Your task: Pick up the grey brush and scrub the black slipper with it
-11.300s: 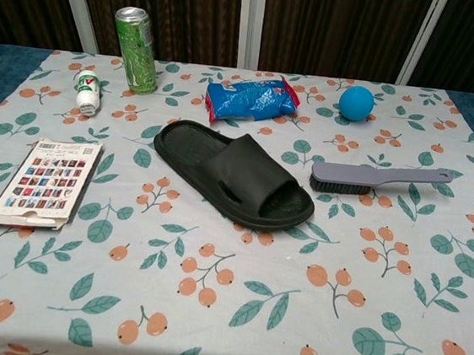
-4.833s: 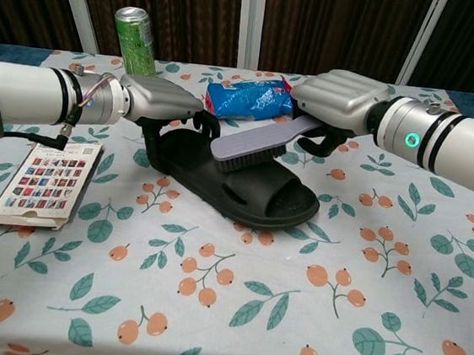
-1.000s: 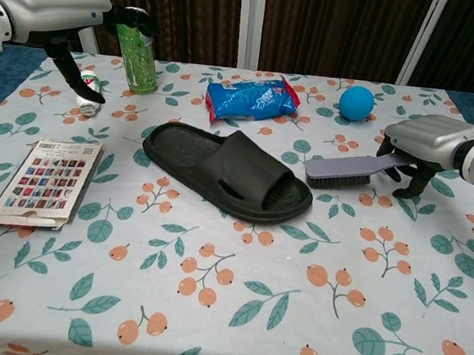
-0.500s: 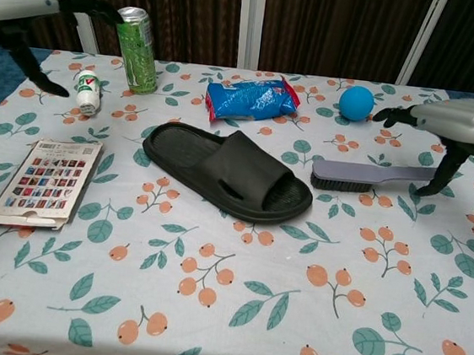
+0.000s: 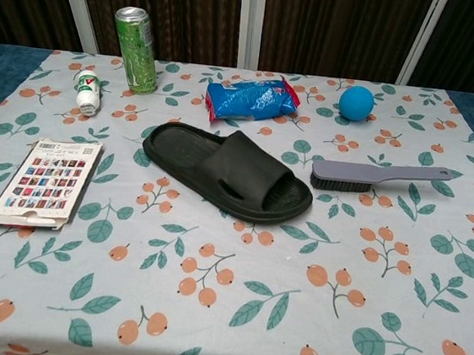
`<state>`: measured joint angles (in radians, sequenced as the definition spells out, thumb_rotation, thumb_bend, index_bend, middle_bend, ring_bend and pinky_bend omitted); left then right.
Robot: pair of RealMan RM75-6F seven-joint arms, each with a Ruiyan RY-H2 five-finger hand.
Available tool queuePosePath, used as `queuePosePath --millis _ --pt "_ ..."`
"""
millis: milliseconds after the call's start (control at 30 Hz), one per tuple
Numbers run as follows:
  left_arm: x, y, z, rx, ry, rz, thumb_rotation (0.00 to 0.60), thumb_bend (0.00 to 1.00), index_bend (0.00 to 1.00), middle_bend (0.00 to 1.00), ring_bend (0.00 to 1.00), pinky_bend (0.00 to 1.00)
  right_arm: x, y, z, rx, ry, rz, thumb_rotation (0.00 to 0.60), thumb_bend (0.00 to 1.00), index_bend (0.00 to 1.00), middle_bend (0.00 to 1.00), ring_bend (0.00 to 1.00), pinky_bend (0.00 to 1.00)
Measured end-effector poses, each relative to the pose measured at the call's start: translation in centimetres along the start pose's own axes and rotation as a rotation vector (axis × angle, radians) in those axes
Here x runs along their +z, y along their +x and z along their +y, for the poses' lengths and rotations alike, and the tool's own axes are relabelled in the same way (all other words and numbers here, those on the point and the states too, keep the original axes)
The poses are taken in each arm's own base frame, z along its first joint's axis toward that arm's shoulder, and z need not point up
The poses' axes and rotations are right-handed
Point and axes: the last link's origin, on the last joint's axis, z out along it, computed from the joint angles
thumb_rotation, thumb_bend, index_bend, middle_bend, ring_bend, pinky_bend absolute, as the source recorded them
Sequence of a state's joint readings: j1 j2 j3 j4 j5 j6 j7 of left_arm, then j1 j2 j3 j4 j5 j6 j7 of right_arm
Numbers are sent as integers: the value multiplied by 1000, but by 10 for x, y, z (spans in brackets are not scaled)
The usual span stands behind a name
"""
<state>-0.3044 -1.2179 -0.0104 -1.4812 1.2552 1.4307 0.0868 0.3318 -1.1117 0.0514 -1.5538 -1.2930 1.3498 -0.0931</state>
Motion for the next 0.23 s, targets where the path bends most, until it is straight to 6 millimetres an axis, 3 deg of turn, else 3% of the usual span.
queuePosePath --millis 100,233 --pt "-28 3 -12 19 58 45 600 146 163 211 131 183 -33 0 17 37 -50 36 600 136 0 119 40 136" --pt "-62 4 -14 40 86 85 600 146 163 211 131 179 -67 0 25 73 -73 69 600 136 0 120 40 128"
